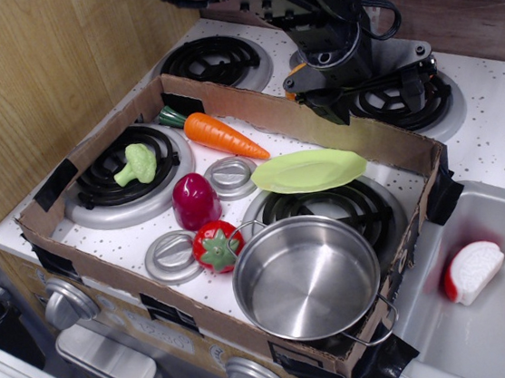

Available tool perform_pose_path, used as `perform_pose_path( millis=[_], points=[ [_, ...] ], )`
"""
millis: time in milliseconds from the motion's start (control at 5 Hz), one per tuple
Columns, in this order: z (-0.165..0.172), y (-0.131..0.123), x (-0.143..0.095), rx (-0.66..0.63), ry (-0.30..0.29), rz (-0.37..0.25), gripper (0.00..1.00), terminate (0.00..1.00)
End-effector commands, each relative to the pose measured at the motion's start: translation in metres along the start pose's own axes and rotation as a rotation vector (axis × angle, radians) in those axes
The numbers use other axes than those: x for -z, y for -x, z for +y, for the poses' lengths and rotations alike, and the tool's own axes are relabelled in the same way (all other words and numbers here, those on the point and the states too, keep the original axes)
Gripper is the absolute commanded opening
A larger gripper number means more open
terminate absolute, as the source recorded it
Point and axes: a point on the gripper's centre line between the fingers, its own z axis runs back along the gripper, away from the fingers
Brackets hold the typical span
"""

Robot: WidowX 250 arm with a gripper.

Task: Put broccoli in pot

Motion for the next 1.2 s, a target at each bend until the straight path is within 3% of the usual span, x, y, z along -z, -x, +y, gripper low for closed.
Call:
perform_pose_path(
  millis=[0,200,600,800,1000],
  points=[
    [0.0,0.0,0.0,0.0,0.0,0.0,1.0,0.0],
    [0.025,-0.007,-0.006,0.008,-0.004,-0.023,1.0,0.0],
    [0.077,-0.038,-0.051,0.107,-0.079,0.031,1.0,0.0],
    [0.106,-0.032,-0.07,0.058,-0.116,0.056,1.0,0.0],
    [0.126,-0.024,-0.083,0.077,-0.186,0.027,1.0,0.0]
  ],
)
